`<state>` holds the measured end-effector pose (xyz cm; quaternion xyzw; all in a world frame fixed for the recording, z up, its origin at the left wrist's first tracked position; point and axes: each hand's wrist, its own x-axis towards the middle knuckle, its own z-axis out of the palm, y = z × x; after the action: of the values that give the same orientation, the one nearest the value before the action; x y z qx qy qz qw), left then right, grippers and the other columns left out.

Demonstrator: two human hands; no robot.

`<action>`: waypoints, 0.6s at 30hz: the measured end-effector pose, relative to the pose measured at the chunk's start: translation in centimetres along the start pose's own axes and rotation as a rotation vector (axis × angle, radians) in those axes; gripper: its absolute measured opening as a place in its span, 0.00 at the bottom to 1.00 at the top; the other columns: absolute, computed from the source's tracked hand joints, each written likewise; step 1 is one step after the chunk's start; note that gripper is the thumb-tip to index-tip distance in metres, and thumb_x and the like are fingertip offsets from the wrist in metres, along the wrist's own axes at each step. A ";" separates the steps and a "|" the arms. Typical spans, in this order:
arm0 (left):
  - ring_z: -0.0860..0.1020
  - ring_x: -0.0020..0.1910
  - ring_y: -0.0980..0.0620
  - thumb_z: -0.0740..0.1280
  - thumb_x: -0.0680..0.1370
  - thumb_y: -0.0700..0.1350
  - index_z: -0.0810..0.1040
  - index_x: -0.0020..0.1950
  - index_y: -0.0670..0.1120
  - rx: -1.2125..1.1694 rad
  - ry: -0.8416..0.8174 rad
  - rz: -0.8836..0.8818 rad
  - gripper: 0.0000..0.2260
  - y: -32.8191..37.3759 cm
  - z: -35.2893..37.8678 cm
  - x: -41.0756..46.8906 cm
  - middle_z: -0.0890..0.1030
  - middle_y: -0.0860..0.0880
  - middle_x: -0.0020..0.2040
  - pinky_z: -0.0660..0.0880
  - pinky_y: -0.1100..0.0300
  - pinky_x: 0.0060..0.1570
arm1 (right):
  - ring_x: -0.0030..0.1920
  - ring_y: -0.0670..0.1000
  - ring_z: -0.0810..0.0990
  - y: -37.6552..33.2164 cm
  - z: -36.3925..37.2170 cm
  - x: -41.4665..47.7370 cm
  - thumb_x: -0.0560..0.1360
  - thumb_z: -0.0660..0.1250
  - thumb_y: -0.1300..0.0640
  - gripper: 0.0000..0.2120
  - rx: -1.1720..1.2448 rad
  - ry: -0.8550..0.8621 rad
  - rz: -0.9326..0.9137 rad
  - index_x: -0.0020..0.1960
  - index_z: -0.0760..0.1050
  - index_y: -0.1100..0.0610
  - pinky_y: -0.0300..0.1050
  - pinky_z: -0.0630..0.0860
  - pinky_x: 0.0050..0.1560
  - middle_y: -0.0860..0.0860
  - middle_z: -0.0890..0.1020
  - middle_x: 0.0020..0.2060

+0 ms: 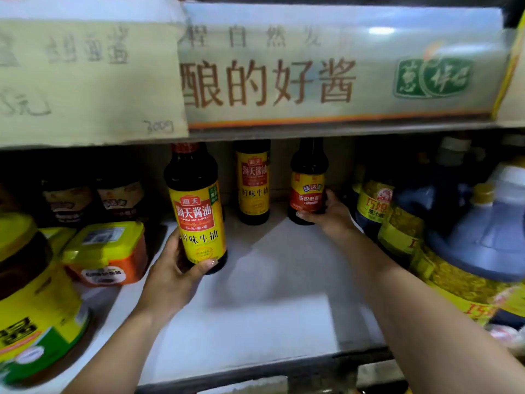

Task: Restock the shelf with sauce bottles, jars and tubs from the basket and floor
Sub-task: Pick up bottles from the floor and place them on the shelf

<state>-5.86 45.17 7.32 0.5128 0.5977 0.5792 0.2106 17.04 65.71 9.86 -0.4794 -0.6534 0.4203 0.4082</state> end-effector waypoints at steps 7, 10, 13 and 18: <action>0.76 0.57 0.65 0.70 0.61 0.58 0.64 0.64 0.64 -0.011 -0.035 0.026 0.33 -0.2 0.2 0.1 0.78 0.68 0.56 0.70 0.64 0.56 | 0.67 0.57 0.69 -0.1 0.3 0.3 0.64 0.77 0.57 0.42 -0.027 0.017 0.006 0.72 0.60 0.58 0.57 0.66 0.68 0.56 0.71 0.67; 0.75 0.59 0.63 0.70 0.62 0.58 0.63 0.69 0.59 0.013 -0.037 0.024 0.36 -0.4 0.1 0.1 0.77 0.67 0.58 0.70 0.60 0.60 | 0.69 0.58 0.67 0.1 0.2 0.7 0.65 0.76 0.57 0.42 -0.042 0.003 0.011 0.73 0.58 0.57 0.58 0.65 0.68 0.56 0.69 0.69; 0.74 0.62 0.60 0.70 0.64 0.59 0.60 0.72 0.55 0.068 -0.028 0.019 0.39 -0.3 0.0 0.2 0.76 0.64 0.61 0.70 0.53 0.63 | 0.69 0.58 0.66 0.2 0.4 0.7 0.66 0.76 0.56 0.43 -0.055 -0.001 0.024 0.74 0.56 0.56 0.58 0.65 0.69 0.56 0.68 0.70; 0.74 0.62 0.55 0.68 0.64 0.60 0.60 0.71 0.55 0.096 -0.018 0.003 0.38 0.2 0.2 0.1 0.75 0.55 0.63 0.71 0.55 0.62 | 0.70 0.60 0.66 0.4 0.7 0.5 0.68 0.73 0.51 0.43 -0.153 0.034 0.031 0.75 0.53 0.55 0.58 0.64 0.69 0.57 0.67 0.70</action>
<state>-5.69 45.26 7.48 0.5281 0.6222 0.5456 0.1904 16.39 66.15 9.28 -0.5262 -0.6690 0.3675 0.3748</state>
